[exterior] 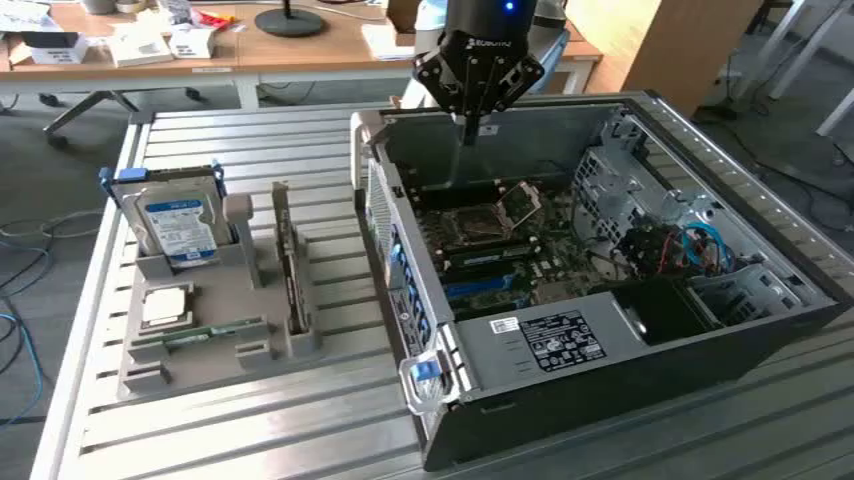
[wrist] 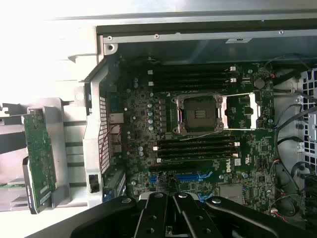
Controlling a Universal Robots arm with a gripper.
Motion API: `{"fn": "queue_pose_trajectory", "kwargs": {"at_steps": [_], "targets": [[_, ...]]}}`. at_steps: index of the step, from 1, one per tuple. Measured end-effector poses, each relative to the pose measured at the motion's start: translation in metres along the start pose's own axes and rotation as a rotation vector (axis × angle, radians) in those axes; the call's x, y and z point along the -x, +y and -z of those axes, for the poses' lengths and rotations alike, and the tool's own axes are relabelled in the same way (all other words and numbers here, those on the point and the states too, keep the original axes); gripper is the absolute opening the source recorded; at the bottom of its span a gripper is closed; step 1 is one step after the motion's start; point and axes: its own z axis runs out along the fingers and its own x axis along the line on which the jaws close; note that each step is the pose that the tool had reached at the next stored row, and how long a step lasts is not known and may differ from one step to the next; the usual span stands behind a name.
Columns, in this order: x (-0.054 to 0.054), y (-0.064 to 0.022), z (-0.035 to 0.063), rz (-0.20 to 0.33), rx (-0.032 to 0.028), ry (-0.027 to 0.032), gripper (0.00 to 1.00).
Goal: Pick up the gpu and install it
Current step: 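Reach for the gpu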
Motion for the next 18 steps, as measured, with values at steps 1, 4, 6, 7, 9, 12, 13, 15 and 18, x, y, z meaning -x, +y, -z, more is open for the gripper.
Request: {"fn": "queue_pose_trajectory", "kwargs": {"at_steps": [1, 4, 6, 7, 9, 12, 13, 15, 18], "targets": [[0.0, 0.0, 0.0, 0.0, 0.0, 0.0, 0.11], [0.0, 0.0, 0.0, 0.0, 0.0, 0.0, 0.11], [0.0, 0.0, 0.0, 0.0, -0.0001, 0.0, 0.11], [0.0, 0.0, 0.0, 0.0, 0.0, 0.0, 0.11], [0.0, 0.0, 0.0, 0.0, 0.0, 0.0, 0.11], [0.0, 0.0, 0.0, 0.0, 0.0, 0.0, 0.11], [-0.0001, 0.0, 0.0, 0.0, 0.0, 0.0, 0.11], [-0.0018, -0.0002, -0.0001, 0.0, 0.0002, -0.0002, 0.11], [-0.0071, -0.0005, 0.0001, 0.0, 0.0, 0.0, 0.11]]}}
